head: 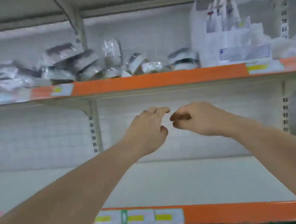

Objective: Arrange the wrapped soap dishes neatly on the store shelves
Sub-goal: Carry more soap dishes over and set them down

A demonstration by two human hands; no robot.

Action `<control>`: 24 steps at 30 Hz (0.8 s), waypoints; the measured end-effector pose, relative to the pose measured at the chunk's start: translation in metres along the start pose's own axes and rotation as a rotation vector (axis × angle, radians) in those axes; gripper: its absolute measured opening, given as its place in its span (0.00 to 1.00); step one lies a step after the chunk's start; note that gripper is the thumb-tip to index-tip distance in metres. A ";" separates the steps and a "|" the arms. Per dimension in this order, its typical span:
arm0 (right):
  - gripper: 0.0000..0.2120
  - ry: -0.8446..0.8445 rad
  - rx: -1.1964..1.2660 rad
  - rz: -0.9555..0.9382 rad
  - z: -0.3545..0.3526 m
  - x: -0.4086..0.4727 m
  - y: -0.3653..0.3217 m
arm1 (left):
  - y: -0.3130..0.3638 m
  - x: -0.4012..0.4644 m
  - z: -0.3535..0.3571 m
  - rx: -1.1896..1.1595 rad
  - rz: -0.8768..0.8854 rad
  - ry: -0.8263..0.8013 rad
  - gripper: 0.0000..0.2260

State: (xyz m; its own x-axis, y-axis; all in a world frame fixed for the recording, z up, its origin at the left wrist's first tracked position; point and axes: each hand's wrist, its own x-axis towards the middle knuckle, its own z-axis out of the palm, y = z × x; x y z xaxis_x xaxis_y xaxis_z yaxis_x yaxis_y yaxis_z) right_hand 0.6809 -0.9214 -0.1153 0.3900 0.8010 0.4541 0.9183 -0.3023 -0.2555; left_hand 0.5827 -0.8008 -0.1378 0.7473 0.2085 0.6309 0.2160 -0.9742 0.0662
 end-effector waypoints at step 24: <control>0.41 0.353 -0.604 -0.430 0.007 0.347 -0.256 | -0.289 0.079 -0.182 0.377 -0.198 0.051 0.30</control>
State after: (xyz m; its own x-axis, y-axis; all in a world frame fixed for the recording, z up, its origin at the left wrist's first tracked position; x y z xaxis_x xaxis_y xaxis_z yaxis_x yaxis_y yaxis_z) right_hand 0.5808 -0.5631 0.1018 -0.0984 0.7311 0.6752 0.8309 -0.3130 0.4600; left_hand 0.4644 -0.5182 0.0337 0.6383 0.3745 0.6726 0.5737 -0.8139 -0.0913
